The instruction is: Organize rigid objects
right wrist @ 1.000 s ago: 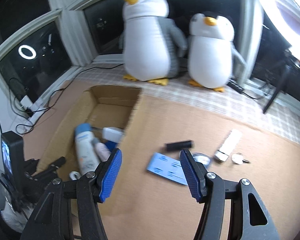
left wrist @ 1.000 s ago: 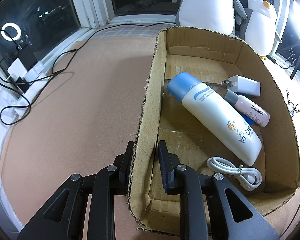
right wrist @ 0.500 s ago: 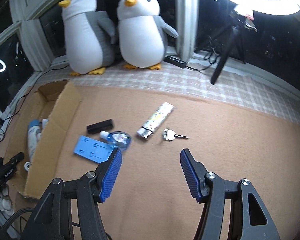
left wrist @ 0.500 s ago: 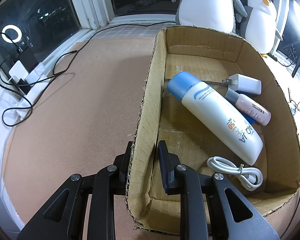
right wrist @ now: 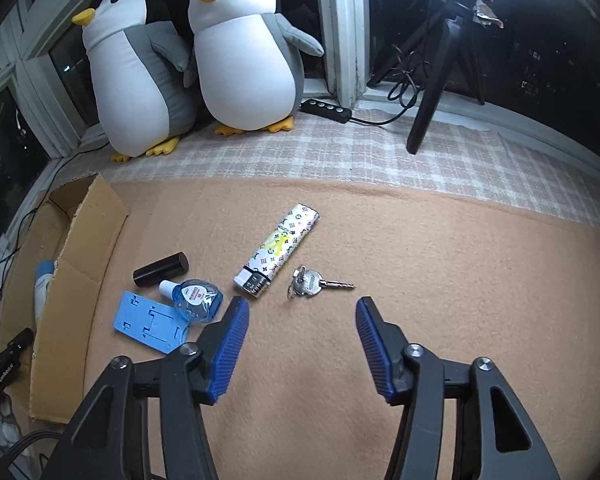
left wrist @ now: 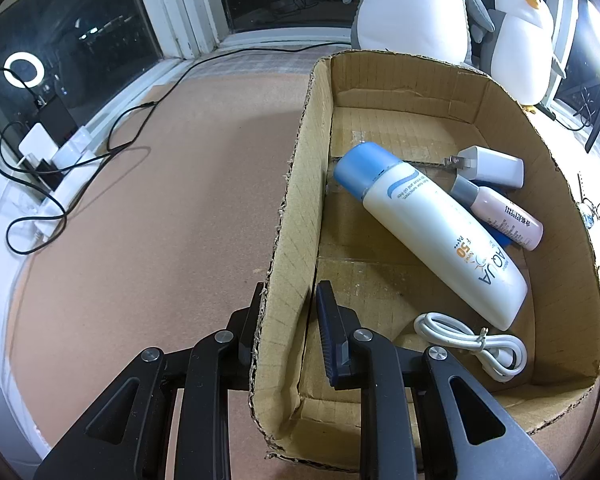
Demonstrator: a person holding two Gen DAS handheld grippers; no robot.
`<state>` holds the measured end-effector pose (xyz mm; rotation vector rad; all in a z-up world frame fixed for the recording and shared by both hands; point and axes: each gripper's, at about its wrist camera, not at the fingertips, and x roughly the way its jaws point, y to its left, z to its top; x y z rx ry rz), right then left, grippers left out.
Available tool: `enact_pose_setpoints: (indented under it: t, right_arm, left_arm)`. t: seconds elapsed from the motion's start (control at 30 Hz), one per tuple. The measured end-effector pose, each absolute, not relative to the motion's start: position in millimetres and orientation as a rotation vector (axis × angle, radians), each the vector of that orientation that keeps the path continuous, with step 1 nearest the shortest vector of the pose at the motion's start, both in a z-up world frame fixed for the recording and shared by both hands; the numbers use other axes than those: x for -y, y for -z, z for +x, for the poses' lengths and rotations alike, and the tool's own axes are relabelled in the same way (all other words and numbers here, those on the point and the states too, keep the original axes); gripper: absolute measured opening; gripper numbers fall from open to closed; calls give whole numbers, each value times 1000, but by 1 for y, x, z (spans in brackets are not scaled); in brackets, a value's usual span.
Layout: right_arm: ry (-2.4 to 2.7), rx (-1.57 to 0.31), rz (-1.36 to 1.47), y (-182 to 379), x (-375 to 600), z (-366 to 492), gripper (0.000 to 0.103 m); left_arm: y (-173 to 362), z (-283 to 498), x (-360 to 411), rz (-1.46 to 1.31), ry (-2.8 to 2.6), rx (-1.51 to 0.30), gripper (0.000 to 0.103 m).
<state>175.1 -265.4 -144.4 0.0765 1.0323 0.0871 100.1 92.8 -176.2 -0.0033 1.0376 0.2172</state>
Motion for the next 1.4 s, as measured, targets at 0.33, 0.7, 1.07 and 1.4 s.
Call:
enact_pose_setpoints:
  t: [0.33, 0.7, 1.07, 1.4]
  right_arm:
    - [-77, -1067, 93, 158, 264, 201, 27]
    - [-93, -1100, 96, 167, 263, 207, 11]
    - [-89, -1095, 70, 165, 266, 201, 2]
    - [-107, -1071, 86, 151, 278, 185, 2]
  left_arm:
    - [176, 100, -93, -4, -218, -1038, 20]
    - [176, 101, -92, -2, -218, -1039, 20]
    - [176, 101, -92, -4, -218, -1038, 20]
    - [176, 101, -92, -4, -219, -1038, 20]
